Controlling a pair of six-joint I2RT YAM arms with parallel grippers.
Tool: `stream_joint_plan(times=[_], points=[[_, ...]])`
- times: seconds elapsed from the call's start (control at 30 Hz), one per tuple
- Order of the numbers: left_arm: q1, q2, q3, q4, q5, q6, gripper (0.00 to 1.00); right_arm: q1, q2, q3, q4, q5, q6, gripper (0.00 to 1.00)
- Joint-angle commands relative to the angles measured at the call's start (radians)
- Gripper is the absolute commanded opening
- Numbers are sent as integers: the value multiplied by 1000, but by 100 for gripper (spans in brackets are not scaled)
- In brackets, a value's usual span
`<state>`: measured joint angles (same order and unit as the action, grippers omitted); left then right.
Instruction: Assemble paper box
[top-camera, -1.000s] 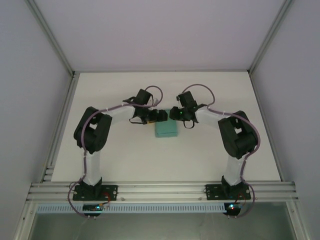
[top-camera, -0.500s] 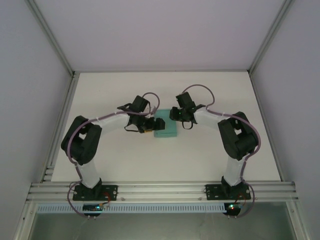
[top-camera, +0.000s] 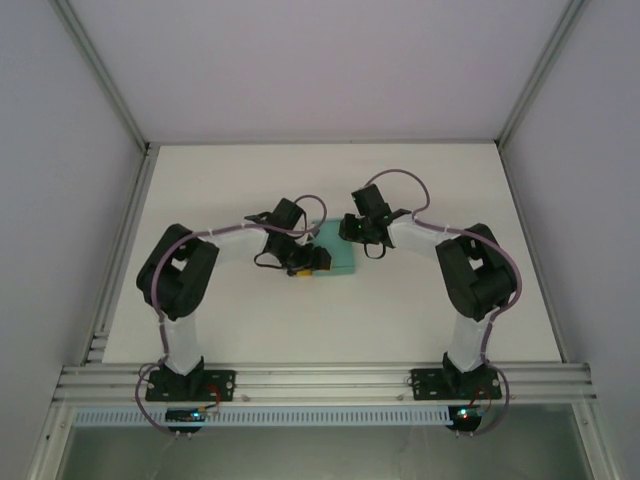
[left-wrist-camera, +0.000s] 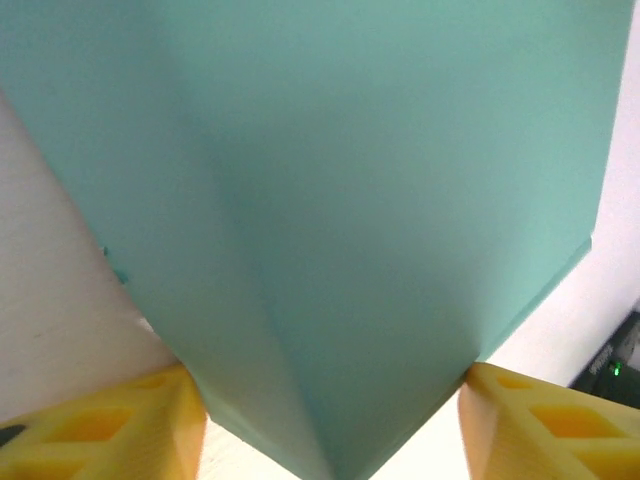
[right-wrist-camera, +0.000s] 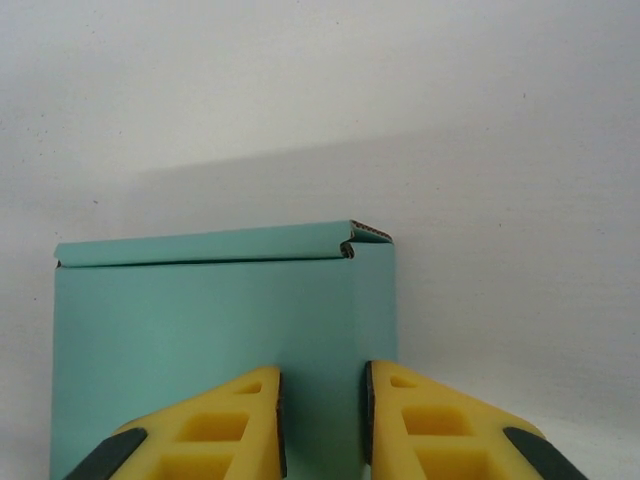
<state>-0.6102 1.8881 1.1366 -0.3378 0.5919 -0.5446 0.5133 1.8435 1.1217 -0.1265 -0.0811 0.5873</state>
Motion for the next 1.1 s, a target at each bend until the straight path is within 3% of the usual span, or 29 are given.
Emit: stream_joint_plan(times=[0.0, 0.13, 0.27, 0.37, 0.6, 0.7, 0.83, 0.87, 0.93, 1.03, 1.07], points=[[-13, 56, 41, 25, 5, -7, 54, 16, 74, -77, -247, 25, 8, 23], [-13, 95, 68, 44, 17, -18, 42, 19, 78, -79, -259, 23, 8, 23], [-12, 131, 77, 22, -25, -7, 42, 19, 80, -92, -253, 15, 15, 21], [-11, 145, 66, 24, -72, 3, 31, 20, 75, -103, -249, 7, 25, 21], [1, 149, 32, 88, -58, -7, 0, 19, 77, -104, -259, 8, 25, 21], [3, 145, 32, 81, -55, 3, 0, 19, 77, -105, -260, 9, 25, 21], [14, 113, 28, 53, -61, 15, 26, 15, 77, -105, -267, 16, 26, 21], [19, 91, 21, 48, -63, 18, 40, 16, 77, -104, -269, 20, 26, 21], [28, 44, 7, 40, -76, 24, 50, 16, 77, -99, -278, 32, 25, 21], [41, -34, -6, 27, -81, 28, 73, 16, 72, -97, -288, 52, 25, 21], [43, -60, -9, 23, -81, 31, 75, 16, 69, -97, -287, 55, 25, 21]])
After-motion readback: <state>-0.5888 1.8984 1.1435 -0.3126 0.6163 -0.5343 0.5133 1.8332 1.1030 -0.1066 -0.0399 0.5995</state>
